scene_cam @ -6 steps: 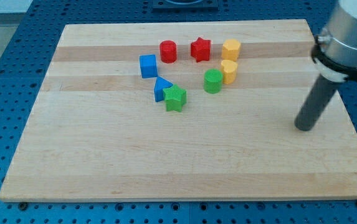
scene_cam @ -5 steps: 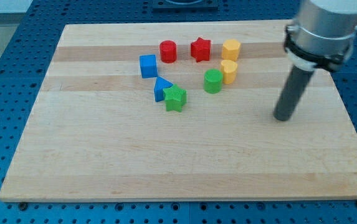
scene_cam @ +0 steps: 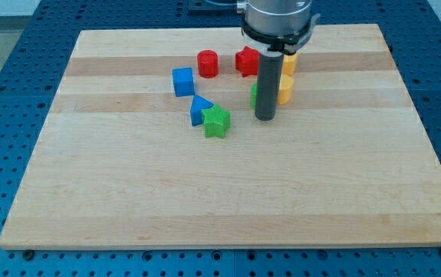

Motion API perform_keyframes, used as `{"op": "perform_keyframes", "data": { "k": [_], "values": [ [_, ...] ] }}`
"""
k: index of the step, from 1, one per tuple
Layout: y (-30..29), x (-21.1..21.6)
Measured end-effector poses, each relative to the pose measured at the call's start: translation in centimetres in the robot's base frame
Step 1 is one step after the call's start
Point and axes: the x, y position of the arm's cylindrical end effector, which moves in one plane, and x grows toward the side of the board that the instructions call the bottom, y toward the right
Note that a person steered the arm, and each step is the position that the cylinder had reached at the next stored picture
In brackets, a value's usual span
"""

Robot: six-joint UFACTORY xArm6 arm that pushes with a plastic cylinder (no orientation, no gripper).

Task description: Move the green star toward the center

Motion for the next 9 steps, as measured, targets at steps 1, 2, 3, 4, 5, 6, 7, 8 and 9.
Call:
{"op": "perform_keyframes", "data": {
  "k": [1, 2, 3, 4, 5, 6, 7, 8, 9],
  "values": [
    [-3.8, 0.0],
    [-5.6, -0.3],
    [-5.6, -1.8],
    [-5.6, -2.3],
    [-5.6, -2.3],
    [-5.8, -2.3],
    [-7.6, -2.1],
    [-10.1, -1.3],
    [-10.1, -1.3]
  ]
}}
